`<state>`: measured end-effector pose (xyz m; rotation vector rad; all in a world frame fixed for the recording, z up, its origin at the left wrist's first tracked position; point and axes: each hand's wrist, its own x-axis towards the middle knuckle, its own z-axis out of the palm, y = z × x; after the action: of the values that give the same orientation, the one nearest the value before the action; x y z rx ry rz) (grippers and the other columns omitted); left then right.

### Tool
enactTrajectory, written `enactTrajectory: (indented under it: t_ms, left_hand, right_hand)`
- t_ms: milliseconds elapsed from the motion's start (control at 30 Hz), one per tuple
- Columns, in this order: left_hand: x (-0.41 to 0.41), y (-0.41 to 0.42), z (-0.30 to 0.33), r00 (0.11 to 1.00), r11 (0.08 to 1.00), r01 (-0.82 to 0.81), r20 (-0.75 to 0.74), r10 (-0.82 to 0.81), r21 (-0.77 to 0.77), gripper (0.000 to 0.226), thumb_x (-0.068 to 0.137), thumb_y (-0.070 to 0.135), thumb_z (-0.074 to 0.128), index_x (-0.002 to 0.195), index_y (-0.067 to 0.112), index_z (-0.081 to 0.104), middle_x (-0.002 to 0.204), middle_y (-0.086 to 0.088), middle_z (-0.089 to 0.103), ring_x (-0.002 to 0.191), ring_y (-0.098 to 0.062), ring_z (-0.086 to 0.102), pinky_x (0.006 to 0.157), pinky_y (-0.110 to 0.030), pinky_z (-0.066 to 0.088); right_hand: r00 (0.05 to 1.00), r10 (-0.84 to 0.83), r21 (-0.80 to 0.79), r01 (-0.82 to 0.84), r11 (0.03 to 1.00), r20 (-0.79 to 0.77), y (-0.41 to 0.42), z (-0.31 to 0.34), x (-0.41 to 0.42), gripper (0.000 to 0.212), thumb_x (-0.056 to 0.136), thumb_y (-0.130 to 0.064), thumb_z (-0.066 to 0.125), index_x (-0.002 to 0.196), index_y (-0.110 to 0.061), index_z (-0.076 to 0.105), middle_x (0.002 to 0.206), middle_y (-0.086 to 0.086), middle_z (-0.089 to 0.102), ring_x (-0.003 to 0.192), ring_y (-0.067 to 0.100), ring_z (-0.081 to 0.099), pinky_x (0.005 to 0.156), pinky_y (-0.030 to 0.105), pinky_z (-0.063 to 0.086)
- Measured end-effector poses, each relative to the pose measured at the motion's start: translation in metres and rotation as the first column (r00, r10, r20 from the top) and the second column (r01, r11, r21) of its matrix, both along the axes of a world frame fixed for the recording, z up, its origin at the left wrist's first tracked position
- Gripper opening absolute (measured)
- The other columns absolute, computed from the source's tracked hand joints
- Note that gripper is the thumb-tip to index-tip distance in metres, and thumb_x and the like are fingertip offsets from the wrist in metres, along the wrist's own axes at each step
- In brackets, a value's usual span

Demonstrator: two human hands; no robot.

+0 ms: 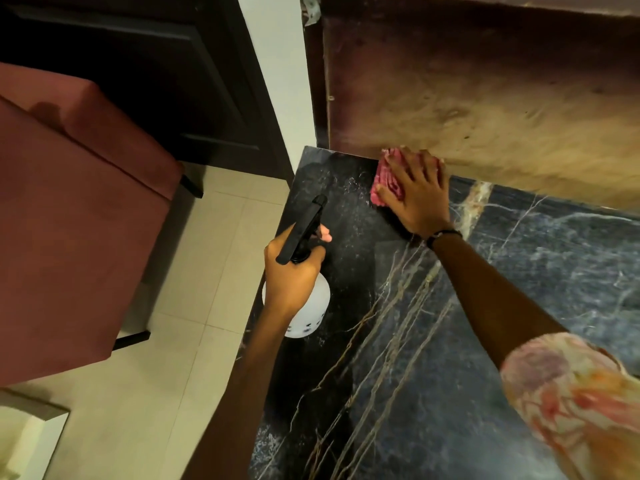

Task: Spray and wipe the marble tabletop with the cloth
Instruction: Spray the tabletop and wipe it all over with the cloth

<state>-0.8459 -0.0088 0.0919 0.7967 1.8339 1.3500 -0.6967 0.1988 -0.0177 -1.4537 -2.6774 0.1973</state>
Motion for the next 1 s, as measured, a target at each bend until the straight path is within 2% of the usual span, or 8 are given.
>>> enactTrajectory:
  t_ms: [100, 333, 533, 600, 667, 767, 900, 1000]
  left_hand:
    - [0.003, -0.001, -0.002, 1.0, 1.0, 0.003, 0.001, -0.003, 0.001, 0.023, 0.08, -0.011, 0.053, 0.089, 0.006, 0.066, 0.08, -0.005, 0.066, 0.052, 0.0, 0.057, 0.056, -0.008, 0.042]
    - [0.011, -0.003, -0.008, 0.999, 0.999, 0.021, -0.034, -0.023, -0.042, 0.02, 0.081, -0.01, 0.053, 0.091, 0.002, 0.066, 0.071, 0.0, 0.062, 0.05, -0.001, 0.056, 0.057, -0.009, 0.042]
    - [0.019, 0.001, -0.006, 0.997, 0.997, 0.061, -0.054, -0.063, -0.043, 0.02, 0.082, -0.01, 0.053, 0.094, -0.002, 0.067, 0.063, -0.001, 0.057, 0.049, -0.018, 0.049, 0.055, -0.018, 0.043]
    - [0.022, 0.0, -0.005, 0.995, 0.996, 0.082, -0.048, -0.083, -0.034, 0.02, 0.082, -0.01, 0.053, 0.094, -0.002, 0.067, 0.062, -0.011, 0.056, 0.065, -0.029, 0.051, 0.053, -0.03, 0.045]
    - [0.024, -0.002, -0.006, 0.993, 0.995, 0.099, -0.056, -0.101, -0.032, 0.022, 0.082, -0.012, 0.052, 0.093, -0.001, 0.067, 0.059, -0.007, 0.056, 0.054, -0.019, 0.05, 0.051, -0.021, 0.043]
    - [0.029, -0.005, -0.009, 0.991, 0.992, 0.119, -0.061, -0.122, -0.044, 0.022, 0.081, -0.013, 0.052, 0.09, 0.0, 0.067, 0.056, 0.012, 0.057, 0.046, 0.002, 0.052, 0.051, -0.007, 0.038]
    - [0.037, -0.006, -0.01, 0.988, 0.988, 0.147, -0.045, -0.149, -0.052, 0.022, 0.081, -0.013, 0.052, 0.088, 0.002, 0.067, 0.065, 0.009, 0.06, 0.047, 0.004, 0.053, 0.048, -0.006, 0.037]
    - [0.042, -0.005, -0.01, 0.985, 0.985, 0.164, -0.044, -0.167, -0.057, 0.021, 0.081, -0.013, 0.052, 0.089, 0.0, 0.067, 0.063, 0.011, 0.059, 0.048, 0.005, 0.054, 0.049, -0.005, 0.037]
  right_hand:
    - [0.999, -0.014, -0.01, 0.014, 1.0, 0.034, -0.007, -0.002, -0.033, 0.066, 0.093, -0.063, 0.033, 0.152, -0.033, 0.022, 0.162, 0.004, 0.017, 0.148, 0.035, 0.013, 0.119, 0.056, 0.003]
    - [0.96, 0.281, 0.028, -0.281, 0.959, 0.001, -0.066, -0.012, 0.009, 0.065, 0.092, -0.066, 0.031, 0.148, -0.031, 0.035, 0.158, 0.002, 0.028, 0.147, 0.028, 0.021, 0.12, 0.053, 0.012]
    - [1.0, -0.009, 0.018, 0.01, 1.0, -0.011, -0.025, -0.006, 0.083, 0.067, 0.093, -0.067, 0.024, 0.148, -0.031, 0.034, 0.157, 0.004, 0.032, 0.145, 0.031, 0.025, 0.119, 0.054, 0.016]
    - [0.991, -0.135, -0.019, 0.135, 0.991, -0.02, -0.009, -0.003, 0.071, 0.066, 0.092, -0.066, 0.025, 0.149, -0.033, 0.031, 0.159, 0.004, 0.028, 0.147, 0.034, 0.02, 0.119, 0.055, 0.01]
    - [0.978, -0.205, -0.051, 0.203, 0.978, -0.03, -0.001, -0.003, 0.048, 0.066, 0.092, -0.064, 0.03, 0.15, -0.033, 0.028, 0.159, 0.005, 0.025, 0.147, 0.038, 0.016, 0.119, 0.057, 0.006]
    - [0.993, -0.117, -0.045, 0.118, 0.992, 0.02, -0.012, -0.006, 0.024, 0.066, 0.094, -0.061, 0.033, 0.152, -0.031, 0.022, 0.161, 0.006, 0.017, 0.148, 0.039, 0.011, 0.119, 0.057, 0.004]
    - [0.995, 0.098, 0.022, -0.098, 0.995, 0.007, -0.049, -0.009, 0.058, 0.065, 0.093, -0.065, 0.031, 0.148, -0.031, 0.034, 0.159, 0.004, 0.027, 0.148, 0.031, 0.019, 0.12, 0.053, 0.01]
    - [0.998, 0.066, 0.013, -0.066, 0.998, -0.013, -0.056, -0.008, 0.112, 0.067, 0.092, -0.066, 0.026, 0.147, -0.03, 0.037, 0.156, 0.004, 0.033, 0.146, 0.029, 0.023, 0.119, 0.053, 0.015]
